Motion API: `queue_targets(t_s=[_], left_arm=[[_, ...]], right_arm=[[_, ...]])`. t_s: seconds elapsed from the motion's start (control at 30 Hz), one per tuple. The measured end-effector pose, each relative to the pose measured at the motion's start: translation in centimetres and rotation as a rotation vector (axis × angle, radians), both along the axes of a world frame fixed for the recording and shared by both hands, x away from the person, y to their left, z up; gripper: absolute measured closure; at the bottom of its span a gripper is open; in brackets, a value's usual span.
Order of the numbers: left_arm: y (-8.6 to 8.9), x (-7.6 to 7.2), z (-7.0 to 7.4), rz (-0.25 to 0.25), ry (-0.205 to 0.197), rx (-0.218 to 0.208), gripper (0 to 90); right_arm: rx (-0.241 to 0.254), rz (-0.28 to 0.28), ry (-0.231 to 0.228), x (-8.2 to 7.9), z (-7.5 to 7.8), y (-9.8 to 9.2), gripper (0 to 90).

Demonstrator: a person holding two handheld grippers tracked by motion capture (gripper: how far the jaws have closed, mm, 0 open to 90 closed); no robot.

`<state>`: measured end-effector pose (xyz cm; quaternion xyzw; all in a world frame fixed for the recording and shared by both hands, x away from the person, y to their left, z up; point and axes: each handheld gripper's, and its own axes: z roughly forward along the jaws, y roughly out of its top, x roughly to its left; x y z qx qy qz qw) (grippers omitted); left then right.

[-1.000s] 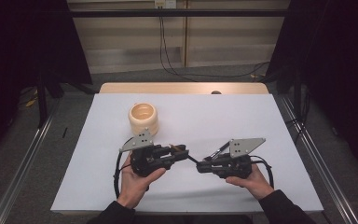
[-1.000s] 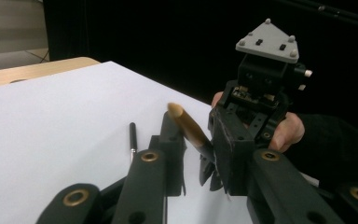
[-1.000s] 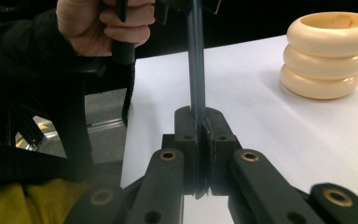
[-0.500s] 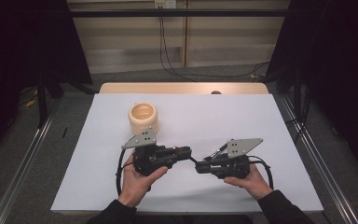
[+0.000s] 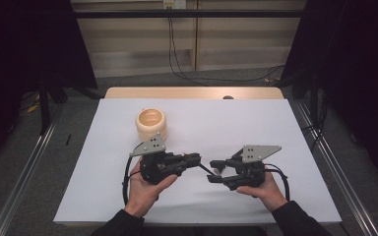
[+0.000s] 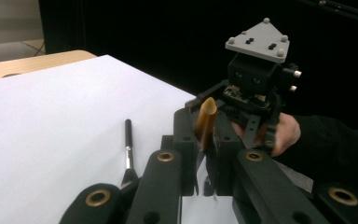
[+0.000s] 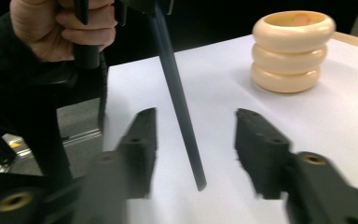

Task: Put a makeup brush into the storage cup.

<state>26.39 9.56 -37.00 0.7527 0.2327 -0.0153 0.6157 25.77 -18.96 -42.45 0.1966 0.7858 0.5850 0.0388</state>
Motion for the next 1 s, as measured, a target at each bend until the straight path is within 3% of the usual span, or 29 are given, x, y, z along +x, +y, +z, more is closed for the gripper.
queue_targets(t_s=[0.2,0.3,0.37,0.43,0.47,0.67,0.77,1.0], left_arm=[[0.4,0.2,0.2,0.017,-0.023,0.038,84.1],[0.5,0.3,0.2,0.017,-0.013,0.026,84.1],[0.7,0.3,0.3,0.029,-0.018,0.054,84.1],[0.8,0.4,0.3,0.023,-0.012,0.037,84.1],[1.0,0.4,0.4,0.031,-0.019,0.051,84.1],[1.7,0.5,0.7,0.064,-0.022,0.06,84.1],[2.0,0.7,0.5,0.068,-0.023,0.061,84.1],[2.9,1.0,0.4,0.104,-0.023,0.078,84.1]], right_arm=[[0.002,-0.056,0.004,0.1,-0.1,-0.1,25.4],[0.0,-0.052,0.0,0.0,0.0,0.1,17.5],[-0.001,-0.067,0.005,0.0,0.1,0.2,11.6],[-0.006,-0.062,-0.004,0.0,0.1,0.1,7.9],[-0.008,-0.069,-0.008,0.0,0.1,0.0,6.2],[-0.003,-0.112,-0.031,-0.2,0.3,-0.5,4.3],[-0.025,-0.165,-0.067,-0.5,0.4,-0.8,5.4],[-0.029,-0.227,-0.114,-1.3,0.4,-1.8,1.1]])
